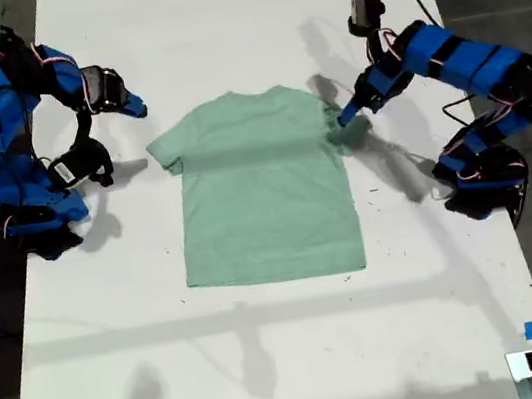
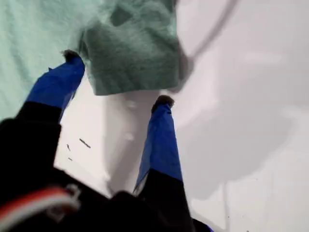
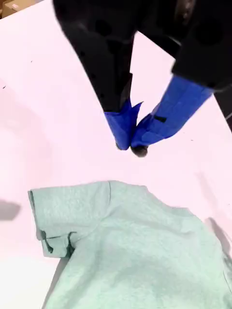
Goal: Fold tshirt
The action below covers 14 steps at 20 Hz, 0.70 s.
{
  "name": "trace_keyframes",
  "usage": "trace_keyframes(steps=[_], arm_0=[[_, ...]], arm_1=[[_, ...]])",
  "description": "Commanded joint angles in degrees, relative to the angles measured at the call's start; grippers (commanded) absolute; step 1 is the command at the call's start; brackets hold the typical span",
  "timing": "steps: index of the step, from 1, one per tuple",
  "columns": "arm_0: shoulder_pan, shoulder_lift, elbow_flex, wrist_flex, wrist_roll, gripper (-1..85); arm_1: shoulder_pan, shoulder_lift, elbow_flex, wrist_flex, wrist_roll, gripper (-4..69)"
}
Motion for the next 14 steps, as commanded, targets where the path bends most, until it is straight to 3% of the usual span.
trace_keyframes(steps=[1, 4, 6, 7, 9, 11, 14], arm_0=[[0.26, 0.26, -0.18, -1.41, 0.44, 0.6], [0.26, 0.26, 0.79, -1.93, 0.44, 0.5], [0.26, 0.18, 1.49, -2.46, 0.35, 0.5], [0.26, 0.18, 1.76, -2.64, 0.26, 0.5], [0.26, 0.18, 2.20, -3.08, 0.26, 0.5], [0.35, 0.09, 2.81, -3.43, 0.09, 0.5], [0.62, 0.09, 3.60, -3.69, 0.09, 0.4]], arm_1=[[2.55, -6.50, -2.46, -5.27, -1.67, 32.0], [3.69, -16.00, -6.33, -6.24, -2.29, 31.9], [3.78, -20.57, -10.02, -3.69, -1.85, 31.8], [3.78, -20.74, -10.46, -3.60, -2.37, 26.7], [4.22, -20.83, -10.72, -3.60, -2.11, 5.1], [3.78, -20.48, -11.43, -2.99, -2.55, 2.0], [3.60, -19.16, -15.12, 2.99, -0.62, -1.5]])
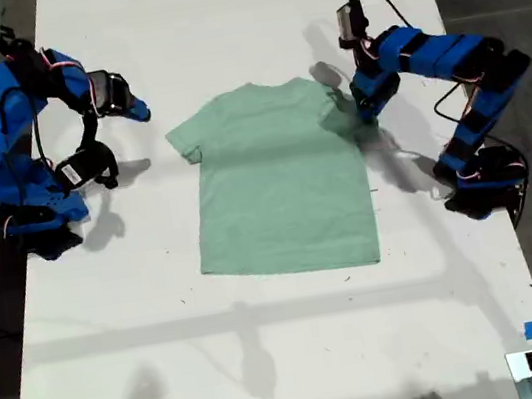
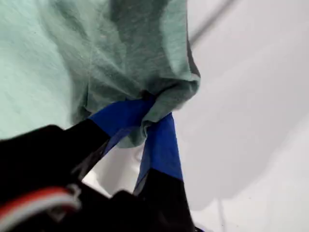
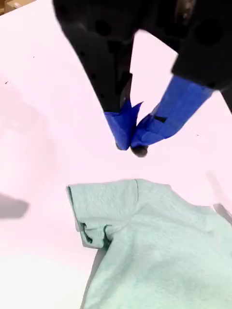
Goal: Fold tshirt
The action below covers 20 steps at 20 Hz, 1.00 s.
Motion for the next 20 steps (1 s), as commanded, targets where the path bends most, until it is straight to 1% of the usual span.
trace_keyframes(steps=[1, 2, 4, 6, 9, 12, 16, 17, 19, 20], arm_0=[[0.62, 0.35, 0.00, -1.23, 0.00, 0.4], [0.62, 0.35, 0.18, -1.41, 0.00, 0.4], [0.70, 0.35, 0.44, -1.58, -0.09, 0.4], [0.70, 0.44, 0.62, -1.76, -0.09, 0.4], [0.70, 0.70, 0.88, -1.93, -0.09, 0.4], [0.70, 1.41, 1.23, -1.93, -0.09, 0.4], [0.62, 2.29, 1.93, -2.29, -0.44, 0.4], [0.62, 2.37, 2.20, -2.37, -0.44, 0.4], [0.70, 2.55, 2.55, -2.64, -0.62, 0.4], [0.88, 2.55, 2.64, -2.81, -0.79, 0.4]], arm_1=[[-0.09, 3.96, -6.59, 6.50, 1.32, -1.5], [-0.88, 6.42, -8.17, 9.32, 1.93, -1.5], [-3.69, 9.93, -14.15, 16.87, 3.60, -1.5], [-7.73, 11.78, -21.18, 21.53, 6.42, -1.5], [-15.21, 7.91, -32.26, 23.73, 11.25, -1.5], [-22.24, -1.49, -44.21, 23.55, 15.56, -1.5], [-28.83, -19.51, -64.42, 22.41, 18.90, -1.5], [-29.97, -23.82, -68.03, 20.92, 19.69, -1.5], [-31.03, -29.09, -69.35, 15.91, 21.27, -0.8], [-31.20, -31.20, -69.43, 14.68, 21.71, 8.7]])
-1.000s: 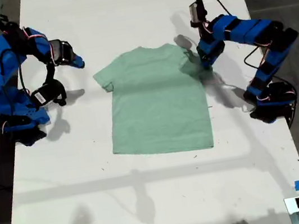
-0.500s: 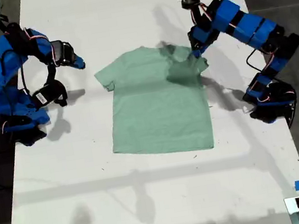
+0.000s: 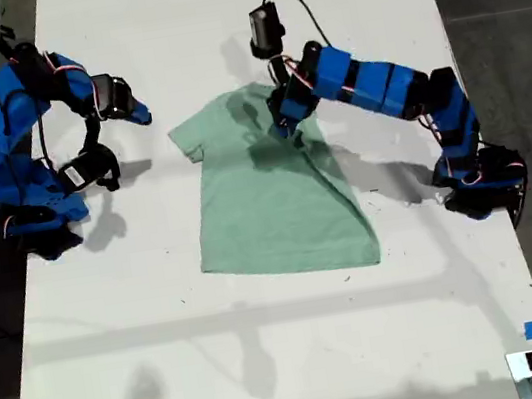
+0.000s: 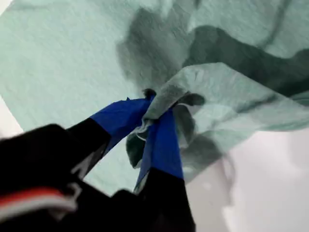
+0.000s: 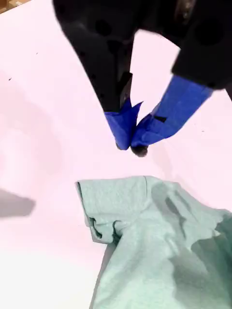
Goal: Fold tshirt
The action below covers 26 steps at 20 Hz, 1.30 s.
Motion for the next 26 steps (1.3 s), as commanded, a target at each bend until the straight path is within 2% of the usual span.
trace_keyframes(steps=[1, 2, 4, 8, 10, 15, 21, 26], arm_0=[[0.97, 2.20, -0.35, -1.14, -0.88, 0.7], [0.97, 2.20, -0.26, -1.14, -0.88, 1.1], [0.79, 2.20, -0.09, -1.14, -0.97, 1.5], [-0.09, 2.20, -0.70, 0.18, -0.97, 14.2], [-0.70, 2.02, -1.58, 1.14, -0.53, 18.9], [-5.19, -0.70, -2.11, 0.79, 3.43, 23.1], [-9.05, -12.74, 3.96, -11.07, 6.77, 26.1], [-11.34, -27.16, 4.04, -18.19, 7.91, 26.5]], arm_1=[[-1.32, -1.85, -4.75, -3.87, 1.58, 31.3], [-1.58, -1.58, -4.75, -3.16, 1.49, 36.7], [-1.76, 1.32, -4.75, 0.18, 0.97, 31.6], [-0.79, 11.51, -3.96, 10.90, -0.53, 27.1], [-0.70, 18.81, 0.26, 13.89, -0.88, 26.4], [-3.52, 33.66, 12.30, 14.68, 0.26, 23.8], [-7.21, 40.61, 19.86, 14.33, 3.78, 20.3], [-8.70, 43.86, 22.41, 14.06, 5.10, 19.0]])
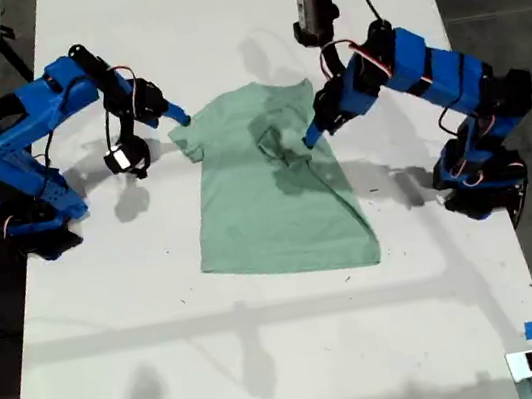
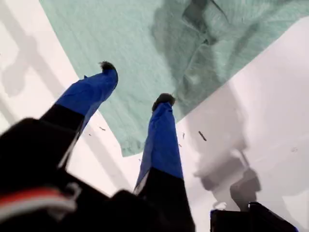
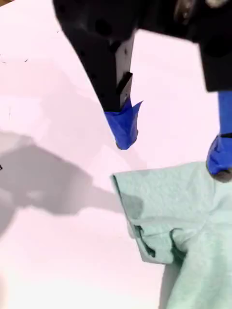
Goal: Fold tshirt
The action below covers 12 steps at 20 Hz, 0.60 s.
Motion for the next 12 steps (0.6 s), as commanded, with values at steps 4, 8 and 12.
trace_keyframes(steps=[4, 8, 12], arm_0=[[-2.29, -18.02, -6.94, -4.48, 1.49, 27.7], [-2.11, -27.60, -14.85, -2.64, 1.67, 27.8], [-3.87, -29.44, -15.73, -2.64, 3.08, 2.6]], arm_1=[[-2.20, 6.50, 1.23, -0.53, 1.49, 18.4], [-2.64, 8.70, 3.34, -0.79, 2.20, 17.5], [-2.81, 12.04, 6.77, -1.49, 2.90, 17.0]])
